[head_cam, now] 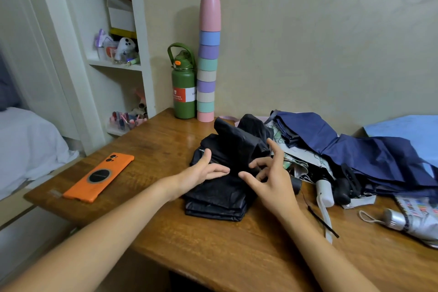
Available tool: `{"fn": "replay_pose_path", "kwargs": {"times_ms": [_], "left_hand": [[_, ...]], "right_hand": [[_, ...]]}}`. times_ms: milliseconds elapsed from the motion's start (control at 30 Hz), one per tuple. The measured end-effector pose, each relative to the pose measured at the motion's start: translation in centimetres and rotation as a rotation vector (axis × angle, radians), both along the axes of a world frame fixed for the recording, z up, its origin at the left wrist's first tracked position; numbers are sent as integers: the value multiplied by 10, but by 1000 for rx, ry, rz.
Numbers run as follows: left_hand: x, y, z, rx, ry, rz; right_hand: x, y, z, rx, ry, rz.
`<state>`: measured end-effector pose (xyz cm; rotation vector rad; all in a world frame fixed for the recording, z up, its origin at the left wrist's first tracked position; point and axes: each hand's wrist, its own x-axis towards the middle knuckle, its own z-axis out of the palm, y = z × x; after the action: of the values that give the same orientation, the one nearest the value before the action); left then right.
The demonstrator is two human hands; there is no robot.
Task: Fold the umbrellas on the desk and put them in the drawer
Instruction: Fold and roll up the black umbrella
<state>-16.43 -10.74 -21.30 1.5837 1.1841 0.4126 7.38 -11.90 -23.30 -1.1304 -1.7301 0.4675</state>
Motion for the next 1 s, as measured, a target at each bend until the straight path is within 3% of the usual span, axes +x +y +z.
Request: {"fn": "replay_pose_path", "kwargs": {"times_ms": [133,233,300,400,700,867,1000], "left_hand": [[2,-1,-3,71,138,-90],[4,-7,-19,493,627,-326],[5,-11,-32,675,754,-329],[5,-14,-36,765,743,-287],[7,-14,-36,795,754,-241],[7,-15,-36,799,745,-241],[7,-15,-36,802,737,-250]], "right_hand": [[-3,11,7,18,-82,-102],[0,12,9,56,-80,-145],[2,7,11,94,-93,-171],[-1,-5,15,170,-87,-167],[-14,-20,10,478,-333,-192],[-14,-16,8,328,-534,-176],[-20,-4,-3,373,-688,-244]]}}
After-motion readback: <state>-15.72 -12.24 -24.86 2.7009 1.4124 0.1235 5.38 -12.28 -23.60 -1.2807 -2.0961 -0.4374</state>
